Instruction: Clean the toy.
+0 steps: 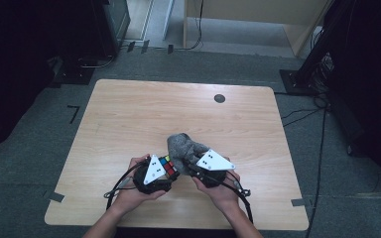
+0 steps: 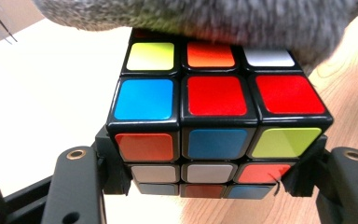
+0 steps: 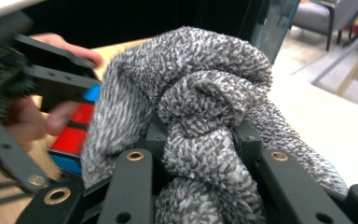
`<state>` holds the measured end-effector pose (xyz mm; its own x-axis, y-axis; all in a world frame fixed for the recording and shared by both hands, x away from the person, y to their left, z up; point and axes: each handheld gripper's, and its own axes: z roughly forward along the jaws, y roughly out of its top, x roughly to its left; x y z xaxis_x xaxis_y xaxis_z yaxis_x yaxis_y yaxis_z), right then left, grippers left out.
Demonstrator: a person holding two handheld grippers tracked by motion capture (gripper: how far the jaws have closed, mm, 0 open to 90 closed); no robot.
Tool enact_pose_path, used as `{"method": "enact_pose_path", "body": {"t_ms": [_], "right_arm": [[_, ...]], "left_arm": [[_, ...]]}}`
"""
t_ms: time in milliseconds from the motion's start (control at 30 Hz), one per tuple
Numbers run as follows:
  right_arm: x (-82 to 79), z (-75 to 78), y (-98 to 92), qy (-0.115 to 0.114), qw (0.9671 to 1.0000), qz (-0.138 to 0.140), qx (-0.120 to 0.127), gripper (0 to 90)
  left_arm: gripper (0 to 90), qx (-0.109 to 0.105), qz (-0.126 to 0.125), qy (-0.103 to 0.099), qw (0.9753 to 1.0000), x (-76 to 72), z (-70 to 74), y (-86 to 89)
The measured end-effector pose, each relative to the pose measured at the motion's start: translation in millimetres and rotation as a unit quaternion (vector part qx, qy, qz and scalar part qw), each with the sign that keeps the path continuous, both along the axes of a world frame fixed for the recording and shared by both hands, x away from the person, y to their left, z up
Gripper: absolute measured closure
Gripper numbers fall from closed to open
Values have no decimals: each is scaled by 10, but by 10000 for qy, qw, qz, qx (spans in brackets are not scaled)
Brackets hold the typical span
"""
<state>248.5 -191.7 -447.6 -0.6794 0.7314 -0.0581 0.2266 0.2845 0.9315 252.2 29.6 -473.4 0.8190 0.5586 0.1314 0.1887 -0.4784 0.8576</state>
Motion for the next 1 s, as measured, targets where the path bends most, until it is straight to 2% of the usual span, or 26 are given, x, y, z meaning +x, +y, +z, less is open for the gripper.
{"method": "enact_pose_path", "body": {"t_ms": [133, 233, 333, 400, 500, 533, 567, 600, 633, 667, 767, 867, 967, 1000], "right_arm": [[75, -55, -85, 317, 9994, -38, 137, 681], [94, -21, -163, 492, 9962, 66, 717, 681], [58, 69, -197, 426, 9881, 436, 1412, 681], [51, 78, -179, 476, 9874, 512, 1417, 682], [100, -11, -176, 729, 9864, 509, 1381, 688], [132, -57, -182, 902, 9855, 508, 1342, 688], [155, -86, -181, 1012, 9859, 497, 1238, 689], [175, -120, -177, 1083, 9879, 418, 1026, 689], [181, -146, -175, 1078, 9900, 317, 851, 689], [185, -157, -179, 1077, 9904, 270, 823, 689], [156, -76, -215, 876, 9888, 311, 1170, 688], [82, 39, -209, 601, 9831, 649, 1603, 687], [70, 17, -164, 608, 9837, 723, 1530, 689], [85, -6, -171, 708, 9823, 724, 1578, 690]], "left_arm": [[344, -388, -99, -74, 9992, -3, 59, 74], [344, -579, -228, -53, 9980, -4, 68, 100], [344, -539, -276, -68, 9981, -5, 47, 88], [344, -609, -275, -47, 9978, 7, 40, 98], [344, -773, -304, -96, 9965, 14, 60, 141], [344, -853, -327, -110, 9958, 17, 69, 159], [344, -1001, -345, -95, 9943, 22, 81, 184], [344, -1118, -335, -96, 9931, 31, 93, 207], [344, -1169, -296, -105, 9926, 39, 101, 223], [344, -1165, -262, -110, 9928, 51, 101, 235], [344, -1114, -287, -68, 9933, 57, 67, 236], [344, -1022, -396, -60, 9940, 37, 46, 187], [344, -994, -429, -55, 9941, 25, 57, 178], [344, -1031, -443, -26, 9937, 28, 60, 188]]}}
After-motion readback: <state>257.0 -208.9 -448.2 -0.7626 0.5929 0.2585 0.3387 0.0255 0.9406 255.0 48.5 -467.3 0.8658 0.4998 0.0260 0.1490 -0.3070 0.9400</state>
